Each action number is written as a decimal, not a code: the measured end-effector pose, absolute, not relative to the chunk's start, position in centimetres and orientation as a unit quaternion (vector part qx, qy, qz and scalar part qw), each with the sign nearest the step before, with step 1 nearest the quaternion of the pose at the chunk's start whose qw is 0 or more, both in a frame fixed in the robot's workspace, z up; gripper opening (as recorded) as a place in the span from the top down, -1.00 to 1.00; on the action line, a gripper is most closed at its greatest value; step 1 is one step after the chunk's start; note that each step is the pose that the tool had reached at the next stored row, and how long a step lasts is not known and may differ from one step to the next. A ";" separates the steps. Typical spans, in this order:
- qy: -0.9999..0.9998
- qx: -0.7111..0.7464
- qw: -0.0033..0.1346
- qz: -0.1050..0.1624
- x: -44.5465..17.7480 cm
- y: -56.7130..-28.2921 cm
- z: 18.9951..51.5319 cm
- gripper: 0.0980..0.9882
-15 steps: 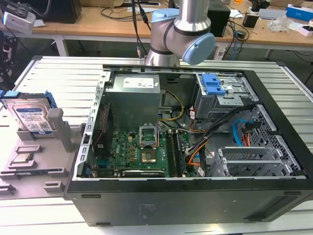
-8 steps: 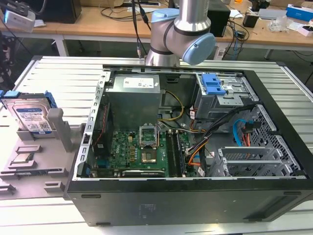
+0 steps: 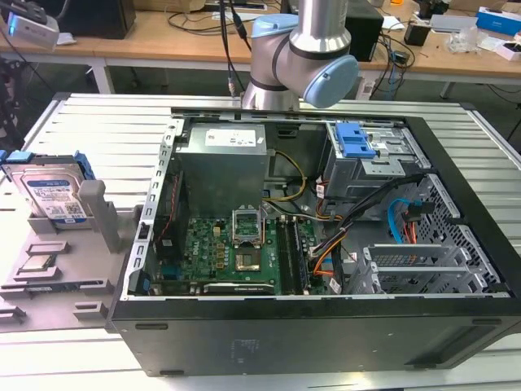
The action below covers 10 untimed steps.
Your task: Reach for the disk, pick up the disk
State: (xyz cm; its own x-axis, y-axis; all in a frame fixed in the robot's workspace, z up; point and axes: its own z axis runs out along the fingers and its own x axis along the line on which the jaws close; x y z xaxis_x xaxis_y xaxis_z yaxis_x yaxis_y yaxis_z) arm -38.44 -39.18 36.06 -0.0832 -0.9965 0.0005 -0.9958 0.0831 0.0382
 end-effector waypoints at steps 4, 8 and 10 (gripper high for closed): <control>-0.713 0.700 0.014 -0.013 -38.4 -39.2 36.1 0.98; -0.698 0.716 0.014 -0.013 -38.4 -39.2 36.1 0.98; -0.692 0.722 0.014 -0.013 -38.4 -39.2 36.1 0.98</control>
